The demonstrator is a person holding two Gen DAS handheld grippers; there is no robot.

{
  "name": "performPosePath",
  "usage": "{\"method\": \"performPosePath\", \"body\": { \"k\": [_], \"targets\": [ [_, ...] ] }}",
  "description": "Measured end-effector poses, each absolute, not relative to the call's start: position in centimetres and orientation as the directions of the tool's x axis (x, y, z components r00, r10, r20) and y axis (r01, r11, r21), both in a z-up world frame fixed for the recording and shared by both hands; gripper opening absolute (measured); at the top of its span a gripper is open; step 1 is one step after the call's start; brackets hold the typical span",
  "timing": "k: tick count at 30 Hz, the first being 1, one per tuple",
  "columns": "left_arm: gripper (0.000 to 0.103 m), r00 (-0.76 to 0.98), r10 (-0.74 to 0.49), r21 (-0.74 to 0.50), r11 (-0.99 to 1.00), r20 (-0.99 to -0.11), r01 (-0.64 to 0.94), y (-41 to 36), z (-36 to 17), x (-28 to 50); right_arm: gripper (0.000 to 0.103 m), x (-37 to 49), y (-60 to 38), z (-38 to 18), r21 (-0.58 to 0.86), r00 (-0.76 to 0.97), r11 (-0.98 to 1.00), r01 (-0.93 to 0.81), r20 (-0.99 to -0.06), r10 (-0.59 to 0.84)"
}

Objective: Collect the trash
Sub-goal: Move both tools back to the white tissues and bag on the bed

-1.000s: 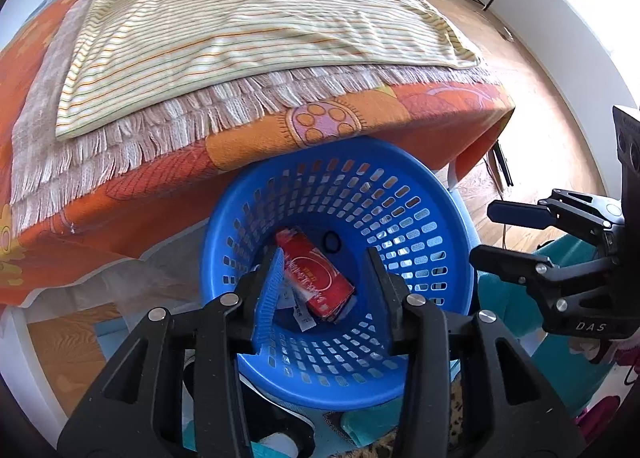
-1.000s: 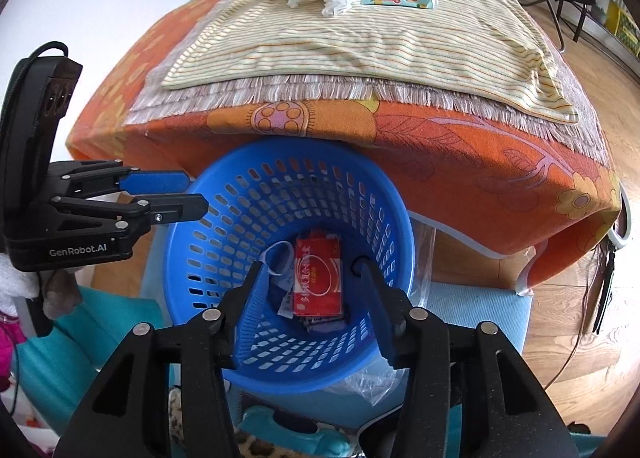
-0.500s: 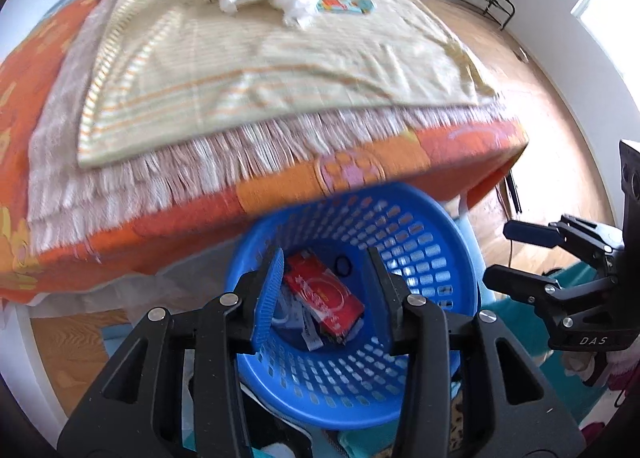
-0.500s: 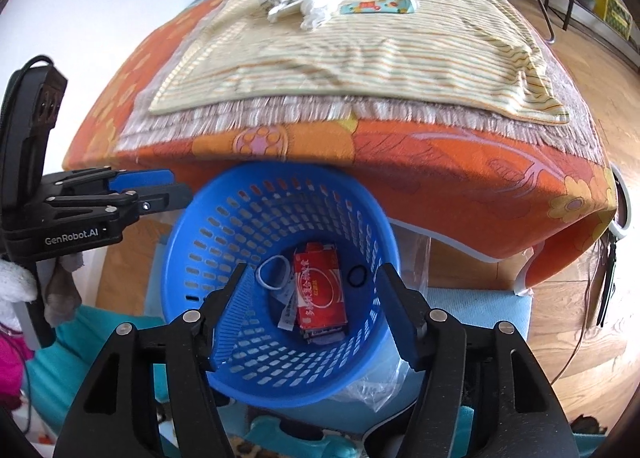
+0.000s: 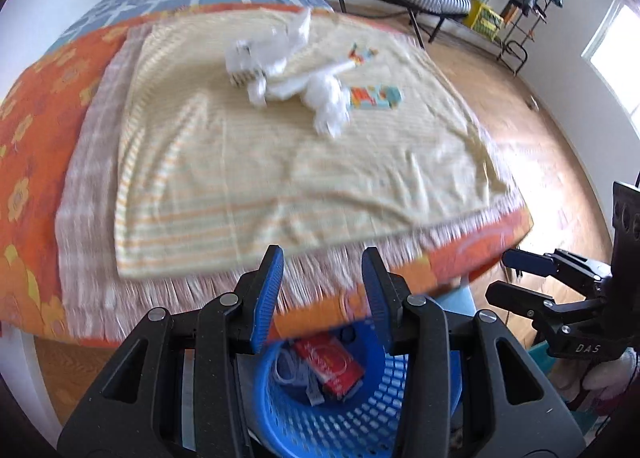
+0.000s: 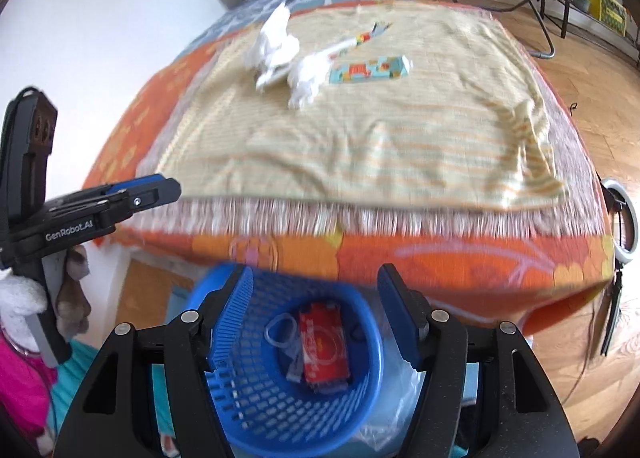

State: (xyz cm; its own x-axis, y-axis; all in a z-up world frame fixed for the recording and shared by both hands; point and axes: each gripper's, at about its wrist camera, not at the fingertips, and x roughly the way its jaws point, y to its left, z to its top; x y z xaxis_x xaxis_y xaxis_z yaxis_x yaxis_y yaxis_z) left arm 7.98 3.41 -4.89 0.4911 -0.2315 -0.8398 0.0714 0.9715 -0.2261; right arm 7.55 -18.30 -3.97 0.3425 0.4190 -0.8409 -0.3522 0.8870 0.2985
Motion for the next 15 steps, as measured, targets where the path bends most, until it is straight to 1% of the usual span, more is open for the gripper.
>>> {"method": "performPosePath", "body": {
  "k": [2,4,9,15],
  "targets": [
    [0.041,0.510,-0.229,-0.228,0.972,-0.829,0.066,3.8,-4.2,9.1,0.068,8.6,-18.2,-3.7,0.288,0.365,0.888,-0.357,-0.833,0.417],
    [0.041,0.522,-0.229,-0.232,0.971,-0.821,0.061,4.1,-3.6,10.1,0.070,9.6,-17.8,-3.5,0.267,0.389,0.889,-0.372,-0.825,0.410],
    [0.041,0.554,-0.210,-0.228,0.973,-0.805,0.038,4.8,-2.8,12.8,0.071,11.7,-16.5,-3.1,0.221,0.428,0.885,-0.411,-0.810,0.401],
    [0.041,0.574,-0.199,-0.230,0.973,-0.794,0.019,4.7,-2.5,16.6,0.072,14.8,-15.4,-3.3,0.217,0.431,0.879,-0.424,-0.805,0.407]
  ]
}}
